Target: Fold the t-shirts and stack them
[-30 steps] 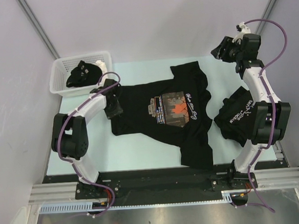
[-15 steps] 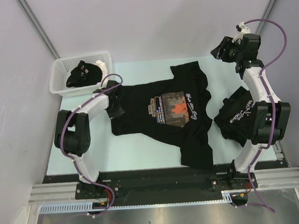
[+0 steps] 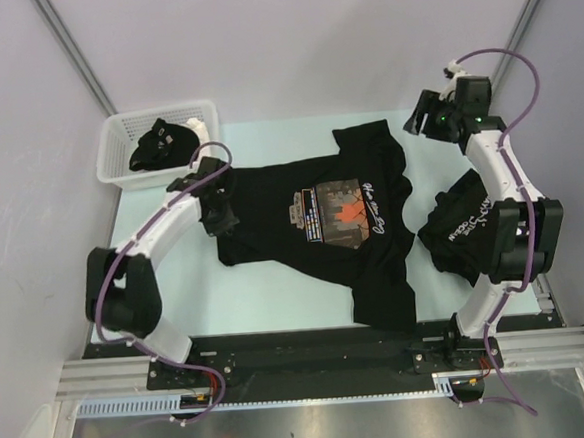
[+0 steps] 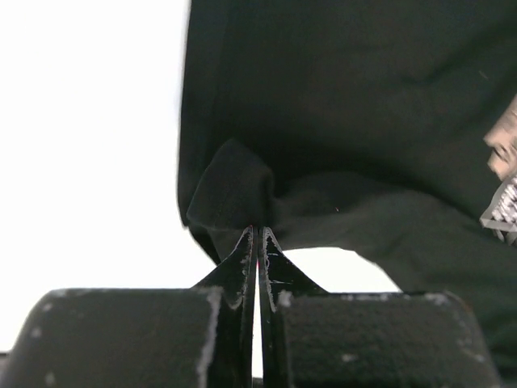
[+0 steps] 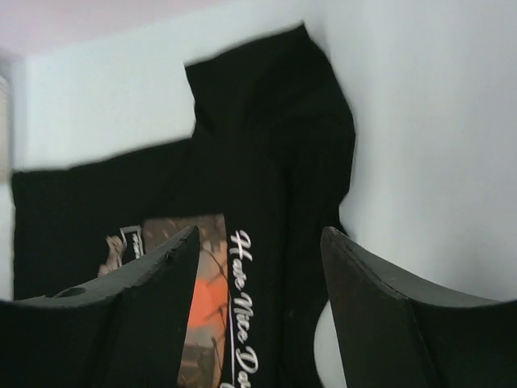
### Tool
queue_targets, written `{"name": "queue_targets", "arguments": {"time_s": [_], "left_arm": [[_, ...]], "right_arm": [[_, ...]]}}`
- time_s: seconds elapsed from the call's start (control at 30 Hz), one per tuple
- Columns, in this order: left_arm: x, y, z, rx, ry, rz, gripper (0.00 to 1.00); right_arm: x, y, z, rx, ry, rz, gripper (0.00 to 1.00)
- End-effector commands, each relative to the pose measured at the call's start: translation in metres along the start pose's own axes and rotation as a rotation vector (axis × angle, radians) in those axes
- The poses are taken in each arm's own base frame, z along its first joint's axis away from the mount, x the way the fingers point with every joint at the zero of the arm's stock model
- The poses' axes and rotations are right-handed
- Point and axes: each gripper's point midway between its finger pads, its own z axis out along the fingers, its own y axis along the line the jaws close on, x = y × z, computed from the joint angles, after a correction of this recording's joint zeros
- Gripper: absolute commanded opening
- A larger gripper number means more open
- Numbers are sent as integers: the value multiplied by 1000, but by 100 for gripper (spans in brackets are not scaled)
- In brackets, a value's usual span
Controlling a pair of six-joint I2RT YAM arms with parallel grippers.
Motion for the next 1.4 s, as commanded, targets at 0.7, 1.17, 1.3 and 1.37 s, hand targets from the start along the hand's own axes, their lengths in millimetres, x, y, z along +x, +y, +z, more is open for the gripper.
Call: {"name": "queue_targets", "arguments": {"time_s": [0.7, 1.17, 1.3, 1.37], "left_arm": [[81, 34, -90, 179, 23, 50, 0], [87, 30, -92, 223, 21, 93, 0], [90, 29, -93, 230, 23, 105, 0], [91, 27, -93, 239, 22, 112, 0]], "right_arm": [[36, 62, -111, 397, -24, -260, 100], [170, 58, -170, 398, 303, -134, 100], [201, 63, -204, 364, 329, -77, 100], [216, 64, -222, 360, 362, -74, 100]]}}
